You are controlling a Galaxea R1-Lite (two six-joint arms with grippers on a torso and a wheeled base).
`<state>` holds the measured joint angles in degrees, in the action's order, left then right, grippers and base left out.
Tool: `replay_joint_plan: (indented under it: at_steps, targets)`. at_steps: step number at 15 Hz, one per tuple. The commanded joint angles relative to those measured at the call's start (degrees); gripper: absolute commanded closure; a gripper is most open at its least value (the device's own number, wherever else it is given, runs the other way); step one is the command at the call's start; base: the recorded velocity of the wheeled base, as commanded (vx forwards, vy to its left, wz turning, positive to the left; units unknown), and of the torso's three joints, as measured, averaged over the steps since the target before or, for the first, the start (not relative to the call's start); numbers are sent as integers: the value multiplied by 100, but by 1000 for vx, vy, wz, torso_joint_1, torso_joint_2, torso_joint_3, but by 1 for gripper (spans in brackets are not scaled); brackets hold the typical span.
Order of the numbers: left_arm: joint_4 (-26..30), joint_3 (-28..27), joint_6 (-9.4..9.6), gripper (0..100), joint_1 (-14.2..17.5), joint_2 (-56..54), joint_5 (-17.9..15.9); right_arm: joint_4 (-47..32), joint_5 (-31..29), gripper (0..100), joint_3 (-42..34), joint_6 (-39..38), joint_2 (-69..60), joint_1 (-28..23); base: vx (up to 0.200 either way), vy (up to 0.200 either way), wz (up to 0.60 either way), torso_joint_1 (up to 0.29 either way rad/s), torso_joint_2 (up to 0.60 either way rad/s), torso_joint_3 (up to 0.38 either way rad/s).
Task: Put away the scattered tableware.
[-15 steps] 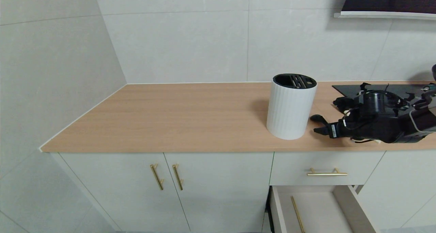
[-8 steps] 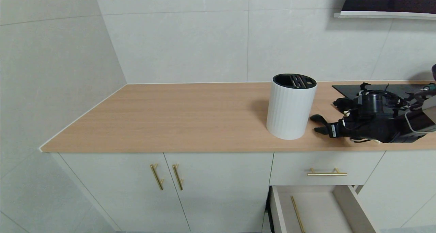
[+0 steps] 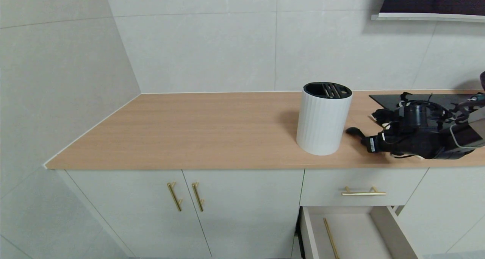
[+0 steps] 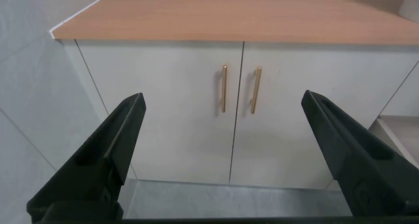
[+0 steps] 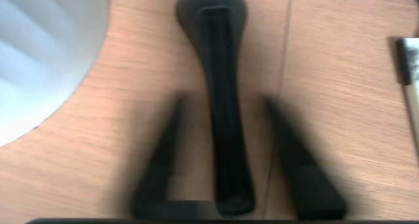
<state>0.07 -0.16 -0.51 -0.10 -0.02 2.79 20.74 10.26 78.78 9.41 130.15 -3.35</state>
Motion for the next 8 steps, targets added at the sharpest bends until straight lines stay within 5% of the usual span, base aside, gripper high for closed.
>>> replay_joint_plan:
  at_steps: [1,8]
  targets:
    - [1,-2,-2,0,1,2,2,-43,2,100,50,-1,63,1,0,0,0,0,0,0]
    - [-7,-2,-2,0,1,2,2,-175,-7,100,59,-18,-297,-131,0,0,0,0,0,0]
